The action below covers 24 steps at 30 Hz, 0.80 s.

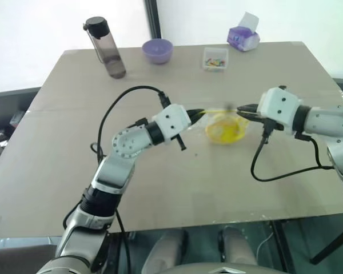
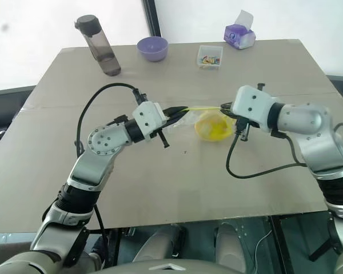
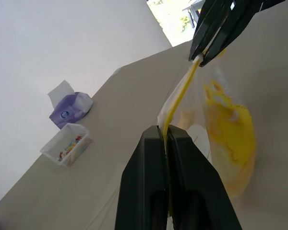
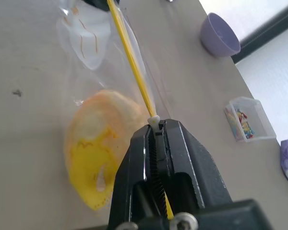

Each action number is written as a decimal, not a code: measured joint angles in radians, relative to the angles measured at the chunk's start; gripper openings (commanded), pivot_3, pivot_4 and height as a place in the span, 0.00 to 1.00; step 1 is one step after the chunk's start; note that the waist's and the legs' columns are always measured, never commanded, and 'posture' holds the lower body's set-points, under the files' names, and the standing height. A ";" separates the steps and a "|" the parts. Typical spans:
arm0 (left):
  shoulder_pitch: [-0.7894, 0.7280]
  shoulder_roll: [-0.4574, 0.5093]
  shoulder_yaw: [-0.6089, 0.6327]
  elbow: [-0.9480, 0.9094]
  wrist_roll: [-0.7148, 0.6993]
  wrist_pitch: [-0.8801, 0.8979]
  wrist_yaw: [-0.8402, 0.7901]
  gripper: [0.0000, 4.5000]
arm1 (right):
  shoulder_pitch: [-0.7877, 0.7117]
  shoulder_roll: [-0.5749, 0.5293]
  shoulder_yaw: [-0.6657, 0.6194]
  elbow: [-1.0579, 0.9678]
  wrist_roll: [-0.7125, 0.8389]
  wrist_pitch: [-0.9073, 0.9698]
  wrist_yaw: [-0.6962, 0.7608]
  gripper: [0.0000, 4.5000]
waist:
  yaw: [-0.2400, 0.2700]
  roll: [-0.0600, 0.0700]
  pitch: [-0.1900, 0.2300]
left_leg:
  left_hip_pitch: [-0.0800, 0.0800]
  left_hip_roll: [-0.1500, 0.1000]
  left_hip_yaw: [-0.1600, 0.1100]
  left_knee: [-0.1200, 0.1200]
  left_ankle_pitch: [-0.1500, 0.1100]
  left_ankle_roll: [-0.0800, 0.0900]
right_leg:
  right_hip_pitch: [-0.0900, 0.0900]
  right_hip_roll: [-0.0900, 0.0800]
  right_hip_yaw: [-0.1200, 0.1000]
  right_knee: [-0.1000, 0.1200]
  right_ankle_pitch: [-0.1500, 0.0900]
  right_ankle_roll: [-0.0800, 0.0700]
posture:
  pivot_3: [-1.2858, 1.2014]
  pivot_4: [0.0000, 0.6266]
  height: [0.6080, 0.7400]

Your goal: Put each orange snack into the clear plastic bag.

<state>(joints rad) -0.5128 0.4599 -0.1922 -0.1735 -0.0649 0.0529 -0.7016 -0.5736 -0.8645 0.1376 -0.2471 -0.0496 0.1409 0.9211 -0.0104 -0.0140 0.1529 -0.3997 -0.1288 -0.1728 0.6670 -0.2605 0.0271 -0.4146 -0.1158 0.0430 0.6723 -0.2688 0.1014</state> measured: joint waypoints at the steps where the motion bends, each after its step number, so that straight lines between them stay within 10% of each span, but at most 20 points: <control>1: -0.001 0.003 0.003 0.000 -0.004 0.000 -0.001 0.00 | 0.004 -0.006 -0.001 0.003 0.000 -0.002 -0.002 0.01 | 0.000 0.000 0.000 | 0.000 0.000 0.000 0.000 0.000 0.000 | 0.000 0.000 0.000 0.000 0.000 0.000 | 0.52 0.24 1.00; 24: -0.003 0.039 0.010 0.011 -0.038 -0.001 -0.013 0.00 | 0.128 -0.133 -0.111 0.051 0.000 -0.039 -0.033 0.01 | 0.000 0.000 0.000 | 0.000 0.000 0.001 0.000 0.000 0.000 | 0.000 0.000 0.000 0.000 0.000 0.000 | 0.52 0.24 1.00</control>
<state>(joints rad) -0.5158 0.4986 -0.1821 -0.1621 -0.1027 0.0517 -0.7141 -0.4457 -0.9975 0.0268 -0.1963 -0.0493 0.1020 0.8877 -0.0108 -0.0139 0.1529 -0.3995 -0.1286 -0.1722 0.6670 -0.2605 0.0271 -0.4145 -0.1157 0.0434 0.6725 -0.2688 0.1013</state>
